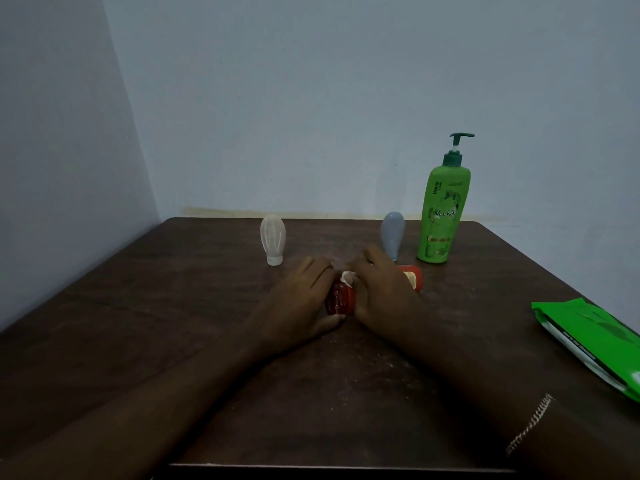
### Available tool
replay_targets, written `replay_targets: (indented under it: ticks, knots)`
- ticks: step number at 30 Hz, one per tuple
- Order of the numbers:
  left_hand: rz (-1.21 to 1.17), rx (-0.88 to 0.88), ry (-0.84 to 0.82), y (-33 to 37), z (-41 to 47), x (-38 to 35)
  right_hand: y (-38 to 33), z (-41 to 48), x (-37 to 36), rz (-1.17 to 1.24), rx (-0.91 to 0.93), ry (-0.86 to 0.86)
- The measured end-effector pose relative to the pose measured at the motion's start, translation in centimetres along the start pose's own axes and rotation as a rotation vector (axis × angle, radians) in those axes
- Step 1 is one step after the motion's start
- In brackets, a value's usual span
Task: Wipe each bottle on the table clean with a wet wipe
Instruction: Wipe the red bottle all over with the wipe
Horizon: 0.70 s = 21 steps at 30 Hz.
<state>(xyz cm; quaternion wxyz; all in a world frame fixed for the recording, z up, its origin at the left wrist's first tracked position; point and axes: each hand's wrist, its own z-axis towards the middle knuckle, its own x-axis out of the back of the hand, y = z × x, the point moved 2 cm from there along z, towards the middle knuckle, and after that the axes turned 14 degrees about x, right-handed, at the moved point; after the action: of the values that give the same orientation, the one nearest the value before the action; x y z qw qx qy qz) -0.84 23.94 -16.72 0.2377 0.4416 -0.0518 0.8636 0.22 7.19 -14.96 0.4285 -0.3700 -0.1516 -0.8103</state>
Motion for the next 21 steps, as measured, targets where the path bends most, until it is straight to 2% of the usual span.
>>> replay_targets:
  ticks: [6, 9, 12, 15, 17, 19, 21]
  knots:
    - [0.025, -0.009, -0.014, 0.1, 0.0, 0.1, 5.6, -1.2, 3.2, -0.157, -0.388, -0.015]
    - [0.014, 0.0, -0.021, 0.1, 0.1, 0.1, 7.1, -1.6, 3.4, -0.156, -0.499, 0.009]
    - [0.007, 0.005, -0.021, 0.2, 0.0, 0.1, 4.8, -1.0, 2.5, -0.135, -0.425, 0.015]
    - [0.003, 0.008, -0.014, 0.3, -0.1, 0.2, 0.7, 0.1, 1.0, -0.044, -0.132, -0.012]
    - [0.005, 0.004, -0.008, 0.2, -0.2, 0.2, -0.3, 0.4, 0.4, 0.001, -0.017, -0.041]
    - [0.009, 0.012, -0.017, 0.2, -0.2, 0.2, 1.1, 0.2, 0.7, -0.026, -0.046, -0.032]
    - [0.01, 0.024, -0.028, 0.2, -0.1, 0.2, 3.7, -0.5, 1.7, -0.096, -0.182, -0.032]
